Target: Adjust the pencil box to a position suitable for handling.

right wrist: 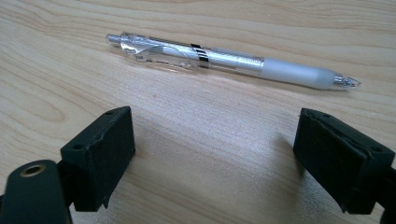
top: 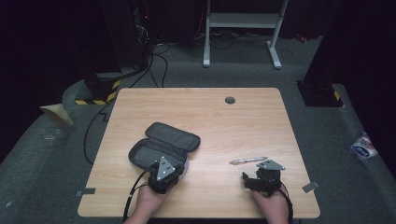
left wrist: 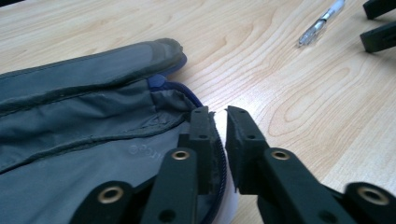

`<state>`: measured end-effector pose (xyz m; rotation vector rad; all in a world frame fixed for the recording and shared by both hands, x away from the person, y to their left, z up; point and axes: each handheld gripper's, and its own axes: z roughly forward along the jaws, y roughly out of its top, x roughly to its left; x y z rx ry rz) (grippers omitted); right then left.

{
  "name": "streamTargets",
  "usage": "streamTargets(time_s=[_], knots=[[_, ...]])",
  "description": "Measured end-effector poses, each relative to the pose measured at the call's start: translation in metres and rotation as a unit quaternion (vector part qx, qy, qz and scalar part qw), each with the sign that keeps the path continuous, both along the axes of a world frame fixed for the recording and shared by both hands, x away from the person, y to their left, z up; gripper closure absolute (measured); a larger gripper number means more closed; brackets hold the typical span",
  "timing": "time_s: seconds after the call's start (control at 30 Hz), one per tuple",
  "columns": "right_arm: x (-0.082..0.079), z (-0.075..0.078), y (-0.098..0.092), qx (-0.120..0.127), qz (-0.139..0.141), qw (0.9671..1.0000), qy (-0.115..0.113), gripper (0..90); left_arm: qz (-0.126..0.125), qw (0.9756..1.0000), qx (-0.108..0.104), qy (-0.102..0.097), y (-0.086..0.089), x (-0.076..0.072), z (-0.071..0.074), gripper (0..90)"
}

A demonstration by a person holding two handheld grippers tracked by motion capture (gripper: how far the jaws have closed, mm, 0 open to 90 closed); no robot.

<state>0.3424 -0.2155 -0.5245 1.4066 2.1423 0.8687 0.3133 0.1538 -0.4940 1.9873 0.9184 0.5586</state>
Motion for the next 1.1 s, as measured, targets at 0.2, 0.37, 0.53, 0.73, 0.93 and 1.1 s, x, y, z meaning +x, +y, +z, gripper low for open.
streamTargets(time_s=[0.2, 0.37, 0.53, 0.73, 0.93, 1.1], knots=[[0.000, 0.000, 0.000, -0.001, 0.001, 1.0000, 0.000, 12.2, 0.013, 0.9999, 0.001, -0.006, 0.019, 0.000, 0.005, 70.6], [0.000, 0.000, 0.000, 0.001, 0.002, 1.0000, 0.001, 12.7, 0.041, 0.9991, -0.009, -0.011, 0.041, 0.004, 0.009, 69.4], [-0.001, 0.000, 0.000, 0.003, 0.005, 1.0000, 0.000, 14.2, 0.067, 0.9975, -0.015, -0.016, 0.062, 0.007, 0.015, 66.9], [-0.001, 0.000, 0.000, 0.002, 0.006, 1.0000, -0.001, 14.6, 0.113, 0.9933, -0.005, -0.023, 0.091, 0.012, 0.016, 60.0], [-0.003, 0.001, -0.001, 0.004, 0.009, 0.9999, -0.005, 20.7, 0.181, 0.9823, -0.044, -0.022, 0.136, 0.018, 0.014, 54.1], [-0.008, 0.002, 0.000, -0.008, 0.018, 0.9996, -0.022, 28.2, 0.198, 0.9780, -0.063, -0.017, 0.156, 0.024, 0.010, 48.0]])
